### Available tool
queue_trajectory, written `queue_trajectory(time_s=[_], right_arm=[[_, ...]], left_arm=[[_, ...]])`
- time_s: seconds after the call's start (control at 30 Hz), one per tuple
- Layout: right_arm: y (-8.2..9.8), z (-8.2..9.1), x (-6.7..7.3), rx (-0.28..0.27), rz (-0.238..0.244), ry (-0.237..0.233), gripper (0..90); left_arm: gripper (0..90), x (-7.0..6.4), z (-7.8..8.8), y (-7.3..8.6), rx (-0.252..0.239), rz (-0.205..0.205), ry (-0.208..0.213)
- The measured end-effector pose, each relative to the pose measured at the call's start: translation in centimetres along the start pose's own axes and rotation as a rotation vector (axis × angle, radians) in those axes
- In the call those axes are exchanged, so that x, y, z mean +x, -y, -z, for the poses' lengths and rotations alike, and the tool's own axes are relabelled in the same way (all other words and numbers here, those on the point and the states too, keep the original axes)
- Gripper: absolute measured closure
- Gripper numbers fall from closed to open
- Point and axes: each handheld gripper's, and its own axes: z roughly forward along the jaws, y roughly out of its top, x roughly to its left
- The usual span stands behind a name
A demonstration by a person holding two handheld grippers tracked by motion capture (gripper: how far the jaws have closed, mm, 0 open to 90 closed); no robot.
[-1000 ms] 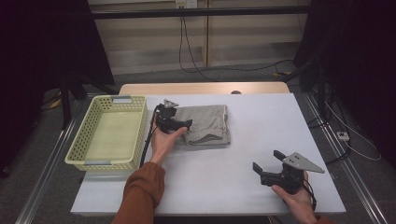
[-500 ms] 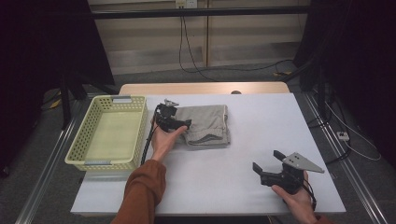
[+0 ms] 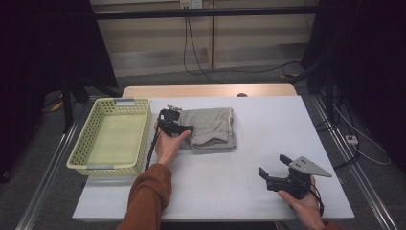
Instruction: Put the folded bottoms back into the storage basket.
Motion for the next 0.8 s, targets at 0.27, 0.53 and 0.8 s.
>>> queue_trajectory(time_s=[0.27,0.53,0.8], right_arm=[[0.1,-0.1,0.1,0.004,-0.008,-0.003,5.5],[0.0,-0.1,0.1,0.002,-0.005,-0.002,5.5],[0.0,-0.1,0.1,0.002,-0.004,0.000,5.5]], left_arm=[[16.6,-0.6,0.5,-0.6,0.037,0.023,0.080],[42.3,-1.4,0.8,-0.5,0.035,-0.009,0.121],[53.4,-2.2,0.9,-0.3,0.023,-0.011,0.122]])
